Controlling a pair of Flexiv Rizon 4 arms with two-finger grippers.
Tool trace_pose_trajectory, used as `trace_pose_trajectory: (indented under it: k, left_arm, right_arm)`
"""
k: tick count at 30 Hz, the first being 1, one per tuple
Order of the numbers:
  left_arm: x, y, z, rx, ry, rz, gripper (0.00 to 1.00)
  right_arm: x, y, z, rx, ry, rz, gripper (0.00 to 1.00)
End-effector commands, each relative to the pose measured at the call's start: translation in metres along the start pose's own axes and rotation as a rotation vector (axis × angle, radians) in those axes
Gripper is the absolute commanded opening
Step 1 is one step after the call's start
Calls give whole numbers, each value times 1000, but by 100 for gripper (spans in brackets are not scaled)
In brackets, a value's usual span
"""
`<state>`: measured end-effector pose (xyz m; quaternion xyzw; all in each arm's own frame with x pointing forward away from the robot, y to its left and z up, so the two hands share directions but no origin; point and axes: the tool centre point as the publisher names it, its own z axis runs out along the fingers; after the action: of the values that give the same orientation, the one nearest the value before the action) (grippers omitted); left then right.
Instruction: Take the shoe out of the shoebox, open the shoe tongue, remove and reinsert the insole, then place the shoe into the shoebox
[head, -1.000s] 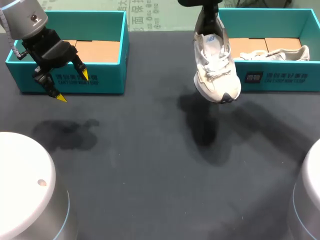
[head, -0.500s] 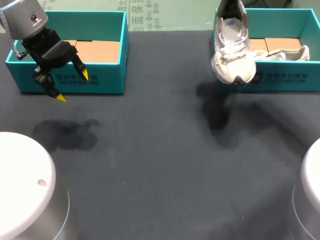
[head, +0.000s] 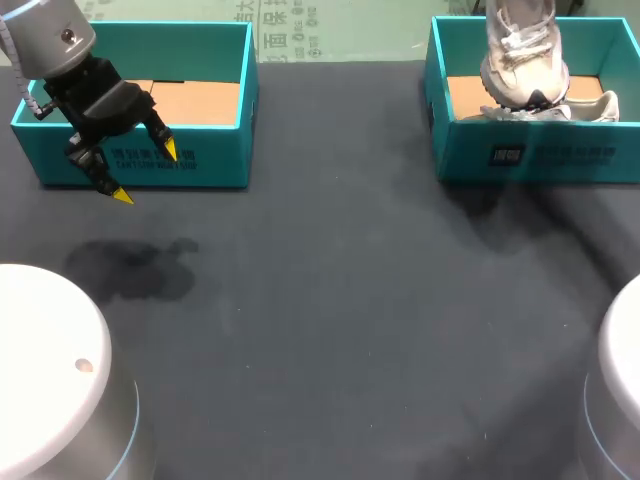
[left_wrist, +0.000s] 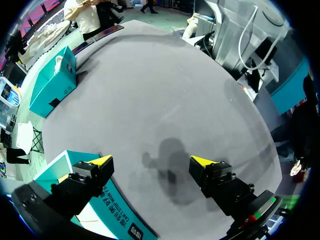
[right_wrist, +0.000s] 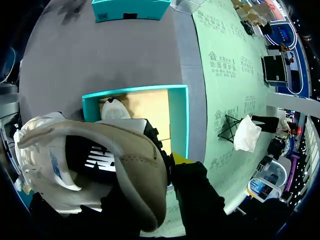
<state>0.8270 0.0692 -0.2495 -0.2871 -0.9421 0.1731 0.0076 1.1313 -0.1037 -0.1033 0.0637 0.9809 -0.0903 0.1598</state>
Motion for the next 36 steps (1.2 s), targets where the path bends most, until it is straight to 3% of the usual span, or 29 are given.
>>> trace_pose_trajectory:
  k: [1, 9, 19, 30, 36]
  left_arm:
    - [1, 0, 0, -3, 0, 0, 100]
    - [1, 0, 0, -3, 0, 0, 100]
    - [1, 0, 0, -3, 0, 0, 100]
    - [1, 0, 0, -3, 0, 0, 100]
    - [1, 0, 0, -3, 0, 0, 100]
  right_arm:
    - [-5, 2, -1, 5, 14, 0, 0]
    - [-5, 2, -1, 5, 14, 0, 0]
    - [-48, -47, 3, 21, -16, -35, 0]
    - [-77, -60, 19, 4, -28, -88, 0]
    - [-81, -84, 37, -40, -59, 2, 0]
